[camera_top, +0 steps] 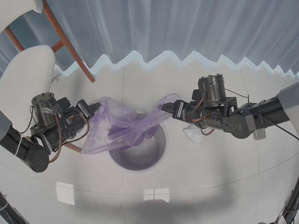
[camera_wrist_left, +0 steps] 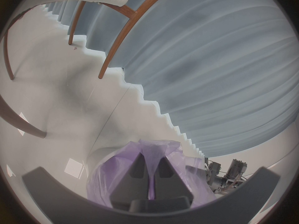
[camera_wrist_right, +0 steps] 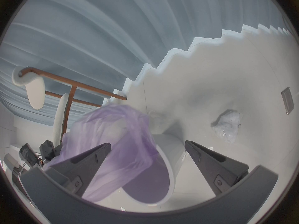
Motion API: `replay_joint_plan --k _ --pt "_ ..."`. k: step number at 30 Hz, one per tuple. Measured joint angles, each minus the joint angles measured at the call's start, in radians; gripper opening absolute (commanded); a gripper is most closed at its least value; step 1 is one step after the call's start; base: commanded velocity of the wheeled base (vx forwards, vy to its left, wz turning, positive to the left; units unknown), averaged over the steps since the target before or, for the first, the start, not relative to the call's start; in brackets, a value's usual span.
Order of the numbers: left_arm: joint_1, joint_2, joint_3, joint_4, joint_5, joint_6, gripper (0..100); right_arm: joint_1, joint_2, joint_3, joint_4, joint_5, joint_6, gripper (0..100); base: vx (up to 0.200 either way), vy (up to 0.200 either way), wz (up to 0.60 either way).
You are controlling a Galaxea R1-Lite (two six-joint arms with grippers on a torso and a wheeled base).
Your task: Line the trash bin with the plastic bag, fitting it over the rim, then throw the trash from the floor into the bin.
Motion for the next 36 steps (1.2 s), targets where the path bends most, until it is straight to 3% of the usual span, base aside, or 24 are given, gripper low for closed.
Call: replay_joint_plan --k 8,12,13,23,29,36 --pt "0.003 0.001 -0.002 -0.001 0.015 0.002 0 0.008 -0.096 0.057 0.053 -0.002 0.007 100 0.0 0.0 0.0" --pt "0.003 0.0 -0.003 -0.001 0.015 0.003 0 0.006 -0.121 0.073 0.066 -0.001 0.061 100 0.0 0.0 0.0" --pt "0.003 0.0 -0.003 -0.001 0.015 0.003 0 0.006 -0.123 0.075 0.066 0.0 0.074 0 0.0 0.0 0.0" --pt "0.005 -0.017 0.04 -0.026 0.014 0.013 0 0.0 -0.087 0.062 0.062 0.016 0.155 0 0.0 0.0 0.0" --pt "0.022 -0.018 0.052 -0.033 0.02 0.016 0 -0.063 -0.058 -0.01 0.062 0.094 0.119 0 0.0 0.0 0.0" --pt "0.045 0.031 -0.063 -0.024 0.045 0.01 0 -0.123 -0.007 -0.168 0.093 0.149 0.067 0 0.0 0.0 0.0"
